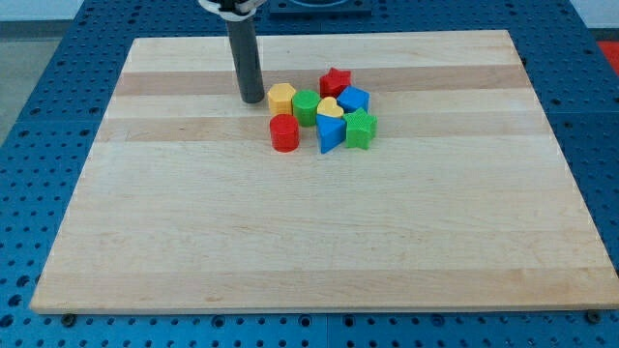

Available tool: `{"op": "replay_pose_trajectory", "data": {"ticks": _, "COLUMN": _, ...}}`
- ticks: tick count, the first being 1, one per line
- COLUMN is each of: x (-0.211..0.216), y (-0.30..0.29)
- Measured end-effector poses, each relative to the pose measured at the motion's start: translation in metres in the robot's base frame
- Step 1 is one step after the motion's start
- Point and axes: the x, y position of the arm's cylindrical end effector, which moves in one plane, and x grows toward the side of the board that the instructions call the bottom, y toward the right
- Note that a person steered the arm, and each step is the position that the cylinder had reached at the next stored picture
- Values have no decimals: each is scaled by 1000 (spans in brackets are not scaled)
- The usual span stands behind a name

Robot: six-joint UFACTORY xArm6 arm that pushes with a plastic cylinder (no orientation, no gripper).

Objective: Slide the green circle to the red circle

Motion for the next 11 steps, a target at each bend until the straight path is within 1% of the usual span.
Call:
{"op": "replay_pose_trajectory", "data": {"ticks": 1, "x": 12, "y": -16}}
{"op": "replay_pose_trajectory", "data": {"ticks": 2, "x": 21, "y": -11}}
{"op": "replay_pose_trajectory", "data": {"ticks": 3, "x": 15, "y": 5}}
{"op": "replay_pose_trajectory", "data": {"ticks": 5, "x": -31, "y": 43}}
{"op": "replay_pose_trajectory", "data": {"ticks": 6, "x": -34, "y": 49}}
{"op": "replay_pose_trajectory", "data": {"ticks": 7, "x": -33, "y": 68}}
{"op": "replay_pose_trajectory", "data": {"ticks": 9, "x": -6, "y": 73}}
{"op": "replay_pose_trajectory", "data": {"ticks": 10, "x": -5, "y": 92}}
{"op": "replay_pose_trajectory", "data": {"ticks": 11, "x": -5, "y": 97}}
